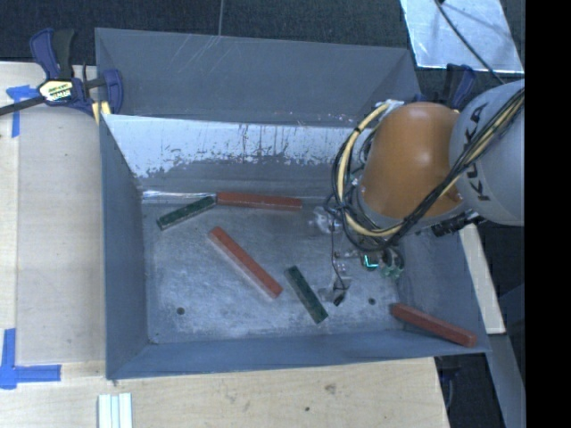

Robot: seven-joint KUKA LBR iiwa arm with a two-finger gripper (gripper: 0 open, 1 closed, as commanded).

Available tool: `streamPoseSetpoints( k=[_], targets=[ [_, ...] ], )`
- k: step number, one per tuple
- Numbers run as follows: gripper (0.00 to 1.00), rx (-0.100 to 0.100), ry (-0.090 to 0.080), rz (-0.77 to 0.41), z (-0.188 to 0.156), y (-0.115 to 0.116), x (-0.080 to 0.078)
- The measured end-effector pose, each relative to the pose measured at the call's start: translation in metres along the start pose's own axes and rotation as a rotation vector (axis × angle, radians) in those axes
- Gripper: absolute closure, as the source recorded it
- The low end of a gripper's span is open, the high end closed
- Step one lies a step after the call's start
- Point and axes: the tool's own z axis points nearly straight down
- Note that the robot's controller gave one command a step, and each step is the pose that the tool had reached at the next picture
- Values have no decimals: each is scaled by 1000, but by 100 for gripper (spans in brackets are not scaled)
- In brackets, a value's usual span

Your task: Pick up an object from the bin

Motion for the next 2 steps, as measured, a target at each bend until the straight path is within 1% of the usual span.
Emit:
streamPoseSetpoints(
  k=[1, 2],
  targets=[
    [0, 0, -2, 327, 75, 23, -27],
    [0, -1, -14, 222, -37, 14, 22]
  ],
)
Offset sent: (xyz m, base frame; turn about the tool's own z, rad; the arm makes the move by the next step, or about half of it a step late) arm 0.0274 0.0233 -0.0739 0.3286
